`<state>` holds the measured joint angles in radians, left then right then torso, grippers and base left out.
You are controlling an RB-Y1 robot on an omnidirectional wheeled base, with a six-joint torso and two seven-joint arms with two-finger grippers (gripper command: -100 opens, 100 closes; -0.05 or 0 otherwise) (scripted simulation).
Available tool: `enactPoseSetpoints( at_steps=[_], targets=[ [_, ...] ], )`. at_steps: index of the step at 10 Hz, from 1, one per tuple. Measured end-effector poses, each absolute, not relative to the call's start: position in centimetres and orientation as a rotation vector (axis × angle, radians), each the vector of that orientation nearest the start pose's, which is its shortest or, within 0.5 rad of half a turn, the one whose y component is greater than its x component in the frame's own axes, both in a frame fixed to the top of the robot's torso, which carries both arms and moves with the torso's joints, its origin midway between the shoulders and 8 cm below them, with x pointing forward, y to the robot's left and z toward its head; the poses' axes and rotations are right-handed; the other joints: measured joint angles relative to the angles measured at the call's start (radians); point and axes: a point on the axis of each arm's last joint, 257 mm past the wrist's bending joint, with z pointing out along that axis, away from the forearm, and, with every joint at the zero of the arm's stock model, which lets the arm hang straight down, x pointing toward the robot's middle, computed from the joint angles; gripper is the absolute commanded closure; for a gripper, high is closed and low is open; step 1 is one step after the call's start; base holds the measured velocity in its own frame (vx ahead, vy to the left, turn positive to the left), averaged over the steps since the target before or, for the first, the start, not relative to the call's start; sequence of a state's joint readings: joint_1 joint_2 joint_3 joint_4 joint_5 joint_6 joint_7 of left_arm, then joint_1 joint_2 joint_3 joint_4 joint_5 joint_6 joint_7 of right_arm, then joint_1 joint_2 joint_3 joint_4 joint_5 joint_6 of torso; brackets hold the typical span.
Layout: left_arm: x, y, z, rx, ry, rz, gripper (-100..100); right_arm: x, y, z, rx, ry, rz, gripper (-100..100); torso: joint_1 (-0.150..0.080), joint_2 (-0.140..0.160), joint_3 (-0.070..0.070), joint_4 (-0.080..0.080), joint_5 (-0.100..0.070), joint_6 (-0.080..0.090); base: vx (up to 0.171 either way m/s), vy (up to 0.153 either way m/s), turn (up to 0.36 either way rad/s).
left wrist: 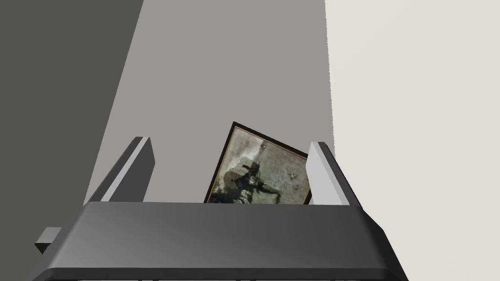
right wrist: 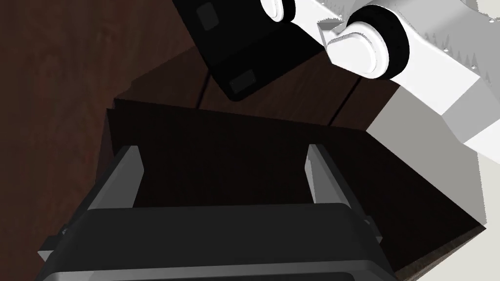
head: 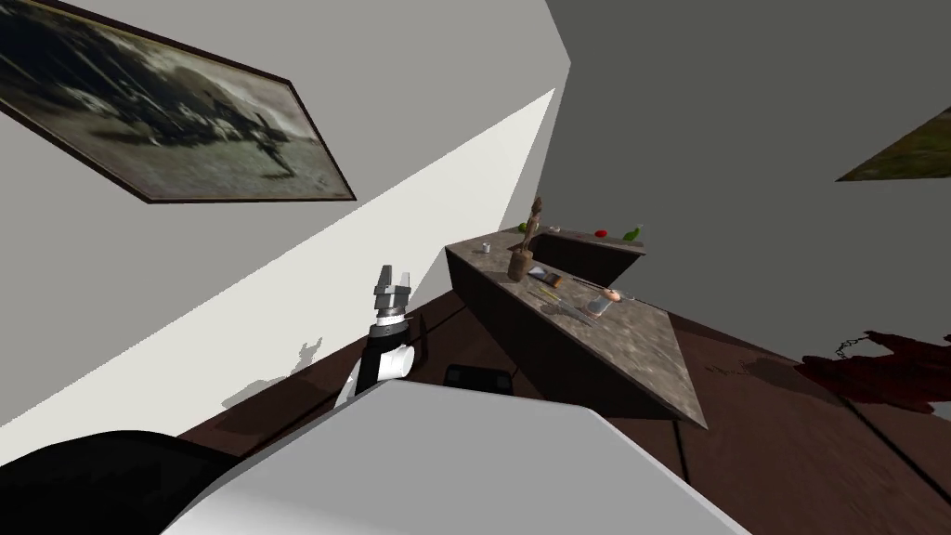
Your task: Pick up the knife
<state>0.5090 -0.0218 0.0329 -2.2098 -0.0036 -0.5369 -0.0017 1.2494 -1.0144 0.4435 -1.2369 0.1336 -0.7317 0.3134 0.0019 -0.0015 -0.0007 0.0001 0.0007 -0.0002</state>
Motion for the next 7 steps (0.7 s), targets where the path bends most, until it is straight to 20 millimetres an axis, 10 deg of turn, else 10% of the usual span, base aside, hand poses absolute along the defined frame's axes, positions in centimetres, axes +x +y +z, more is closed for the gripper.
enactPoseSetpoints(
  at_steps=[7],
  targets=[
    [34.7,29.6,-0.2,-0.7,0.621,-1.252,0,-29.0,-47.6,-38.3,0.472,3.049,0.373,-100,-0.002,-0.001,-0.001,0.0,-0.001,0.0,0.036,0.052,0.277]
  ],
)
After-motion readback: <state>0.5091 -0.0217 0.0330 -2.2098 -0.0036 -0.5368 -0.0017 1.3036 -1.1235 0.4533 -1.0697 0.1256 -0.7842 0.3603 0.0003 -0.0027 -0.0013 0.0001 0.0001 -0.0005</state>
